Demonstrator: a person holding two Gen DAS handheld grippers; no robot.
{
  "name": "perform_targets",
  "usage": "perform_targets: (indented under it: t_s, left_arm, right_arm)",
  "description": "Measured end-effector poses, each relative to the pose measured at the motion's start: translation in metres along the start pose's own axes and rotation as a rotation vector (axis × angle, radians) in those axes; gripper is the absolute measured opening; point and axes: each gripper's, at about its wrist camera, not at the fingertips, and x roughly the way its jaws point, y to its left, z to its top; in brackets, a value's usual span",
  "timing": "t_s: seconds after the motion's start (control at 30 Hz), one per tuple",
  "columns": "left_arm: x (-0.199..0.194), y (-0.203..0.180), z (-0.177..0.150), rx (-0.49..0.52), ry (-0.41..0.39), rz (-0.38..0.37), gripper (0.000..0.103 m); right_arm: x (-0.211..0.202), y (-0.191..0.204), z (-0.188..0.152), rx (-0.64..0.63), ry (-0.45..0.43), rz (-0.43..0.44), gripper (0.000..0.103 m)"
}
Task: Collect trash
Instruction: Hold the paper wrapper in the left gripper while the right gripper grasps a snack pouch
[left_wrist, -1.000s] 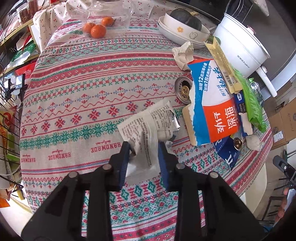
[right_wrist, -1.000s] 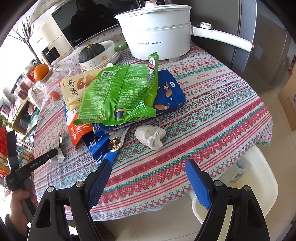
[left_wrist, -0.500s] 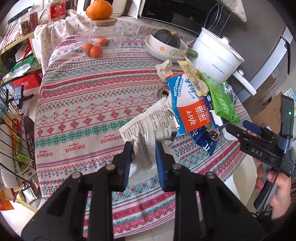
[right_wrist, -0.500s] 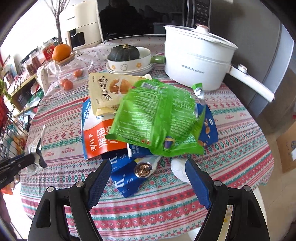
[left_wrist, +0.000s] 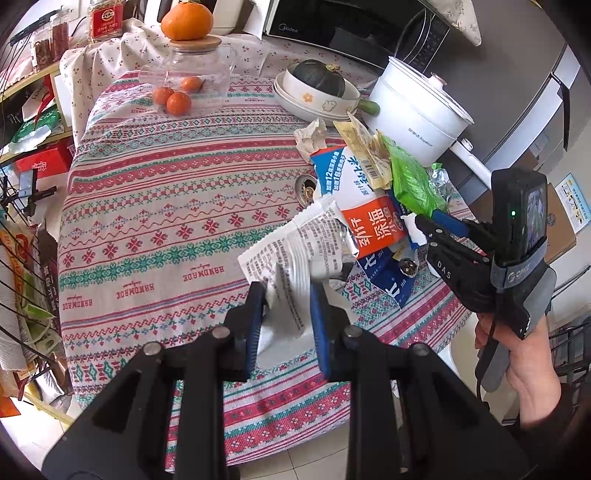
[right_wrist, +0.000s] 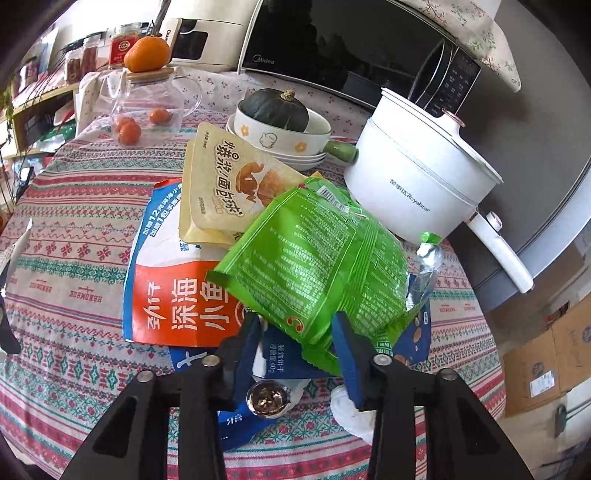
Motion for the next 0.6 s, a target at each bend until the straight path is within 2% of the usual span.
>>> perform_targets:
  t_s: [0.03,0.13,0.37,0.6]
  left_arm:
    - [0.000,-0.001,0.000,0.001,-0.001,-0.002,0.027]
    - [-0.001,-0.003,-0.001,0.003,-0.004,-0.009,0.027]
    - [-0.005,-0.009,-0.002,-0.003,-0.010,-0.048,0.027]
    - [-0.007,-0.016,-0.002,-0.012,-0.019,-0.073,0.027]
  right_arm:
    - [-0.003,-0.003,0.001,0.008,-0.008,0.006,0.011]
    - [-0.018,-0.014,0.003,0.061,-0.045,0.043,0.005]
    - [-0.059,-0.056,0.001,0.194,-0.104,0.140,0.002]
    - [-0.078,-0.089,-0.015,0.314,-0.087,0.245,0.002]
